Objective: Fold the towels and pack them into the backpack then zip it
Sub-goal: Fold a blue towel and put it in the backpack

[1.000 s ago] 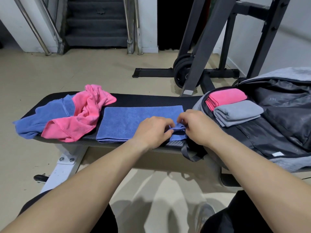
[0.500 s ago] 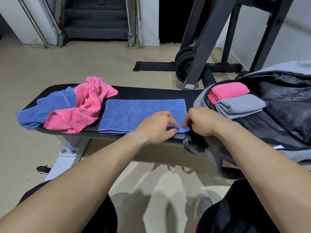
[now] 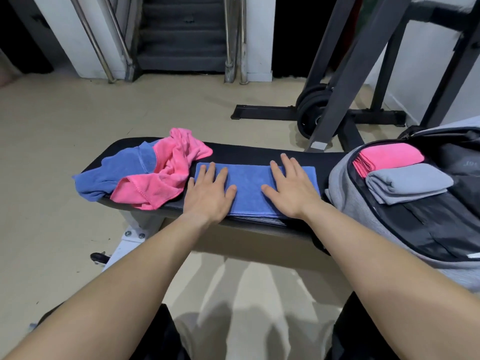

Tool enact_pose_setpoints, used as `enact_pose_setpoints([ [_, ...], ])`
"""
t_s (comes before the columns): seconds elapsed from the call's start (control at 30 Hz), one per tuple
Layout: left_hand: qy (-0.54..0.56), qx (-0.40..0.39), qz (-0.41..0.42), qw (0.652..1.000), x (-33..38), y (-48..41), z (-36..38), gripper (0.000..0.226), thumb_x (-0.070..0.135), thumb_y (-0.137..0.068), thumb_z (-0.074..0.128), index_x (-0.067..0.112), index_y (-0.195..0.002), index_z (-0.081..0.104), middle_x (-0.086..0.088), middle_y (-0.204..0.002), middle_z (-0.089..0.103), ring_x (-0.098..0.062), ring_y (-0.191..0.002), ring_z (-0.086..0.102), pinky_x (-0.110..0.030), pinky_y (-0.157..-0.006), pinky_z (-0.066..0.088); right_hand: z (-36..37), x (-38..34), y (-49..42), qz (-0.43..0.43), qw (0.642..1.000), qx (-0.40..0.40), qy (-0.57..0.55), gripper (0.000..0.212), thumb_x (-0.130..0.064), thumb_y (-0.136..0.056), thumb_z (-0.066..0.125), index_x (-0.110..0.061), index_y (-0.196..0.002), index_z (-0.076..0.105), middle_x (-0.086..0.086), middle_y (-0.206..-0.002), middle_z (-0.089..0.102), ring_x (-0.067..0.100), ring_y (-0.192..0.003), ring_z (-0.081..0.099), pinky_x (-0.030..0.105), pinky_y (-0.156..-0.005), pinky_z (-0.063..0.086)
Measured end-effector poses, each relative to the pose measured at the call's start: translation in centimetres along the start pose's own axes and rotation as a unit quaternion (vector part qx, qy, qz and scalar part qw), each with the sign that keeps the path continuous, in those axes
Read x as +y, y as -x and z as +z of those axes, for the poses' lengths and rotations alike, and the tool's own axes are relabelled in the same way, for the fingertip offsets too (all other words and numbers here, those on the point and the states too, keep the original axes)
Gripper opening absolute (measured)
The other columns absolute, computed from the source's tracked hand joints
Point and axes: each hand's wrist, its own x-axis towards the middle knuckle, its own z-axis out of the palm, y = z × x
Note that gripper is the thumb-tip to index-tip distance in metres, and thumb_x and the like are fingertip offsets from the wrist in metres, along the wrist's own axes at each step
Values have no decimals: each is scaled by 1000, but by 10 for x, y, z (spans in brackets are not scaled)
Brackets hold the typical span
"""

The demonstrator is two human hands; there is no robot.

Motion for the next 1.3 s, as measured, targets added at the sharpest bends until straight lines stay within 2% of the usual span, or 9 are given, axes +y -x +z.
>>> enact_pose_setpoints([
  [0.2, -30, -9, 42, 999, 10, -15, 9, 66, 53, -103, 21, 24, -160, 7, -3, -168, -5, -22, -154, -8, -50, -124, 1, 19, -12, -17, 1, 999, -20, 30, 73, -61, -101, 18, -26, -160, -7, 0, -166, -21, 20, -152, -21, 45, -124, -7],
  [0.4, -22, -80, -12, 996, -4, -27, 15, 73, 70, -96, 15, 37, -158, -5, 4, -166, -18, -17, -153, -15, -48, -123, -8, 25, 1, -18, 1, 997, -31, 69, 68, -67, -98, 11, -41, -158, -8, -4, -165, -21, 17, -152, -20, 47, -123, -10],
  [0.53, -7, -90, -34, 995, -22, -29, 11, 71, 71, -95, 15, 41, -157, -5, 6, -165, -19, -17, -153, -15, -45, -123, -1, 22, 12, -13, 35, 997, -28, 67, 73, -72, -95, 10, -39, -158, -7, -2, -166, -20, 16, -152, -20, 45, -124, -10],
  [0.67, -17, -48, -19, 999, -27, -23, 7, 58, 48, -105, 20, 27, -159, 12, -4, -168, -4, -30, -154, 8, -43, -122, 19, 19, 11, -9, 65, 995, -38, 69, 77, -73, -94, 9, -35, -159, -9, 1, -165, -22, 20, -152, -20, 46, -123, -10],
  [0.77, -37, 7, -29, 999, -20, -13, -2, 46, 15, -100, 38, 14, -146, 35, -18, -163, 15, -40, -133, 43, -48, -98, 44, 9, 5, -10, -11, 997, -13, 77, 71, -66, -99, 17, -35, -160, -2, -1, -167, -17, 21, -154, -14, 46, -124, -4],
  [0.93, -88, 22, -64, 994, -14, -2, -9, 40, 3, -92, 41, 3, -132, 39, -22, -130, 51, -40, -118, 51, -46, -92, 45, 10, 0, -7, -69, 992, -68, 85, 65, -63, -101, 22, -42, -158, -1, -6, -166, -17, 19, -154, -13, 45, -125, -4],
  [1.07, -92, 64, -50, 992, -13, -4, -11, 44, 3, -92, 44, 5, -135, 38, -20, -125, 50, -42, -110, 54, -47, -87, 45, 11, 3, -6, -61, 991, -91, 72, 68, -65, -99, 24, -44, -157, -4, -7, -166, -19, 17, -153, -18, 45, -124, -8],
  [1.13, -25, 74, -41, 996, -13, -5, -16, 47, 1, -90, 47, 11, -136, 39, -19, -124, 46, -44, -103, 57, -49, -84, 45, 10, 3, -6, -61, 991, -99, 64, 70, -66, -98, 27, -45, -157, -4, -8, -166, -20, 16, -152, -19, 45, -124, -9],
  [1.3, 94, 15, -61, 994, -19, -9, -34, 41, 0, -88, 50, 17, -124, 53, -17, -130, 42, -41, -104, 59, -45, -93, 49, 11, -2, -7, -53, 991, -109, 60, 71, -65, -97, 29, -46, -156, -6, -6, -165, -22, 17, -152, -22, 46, -123, -11],
])
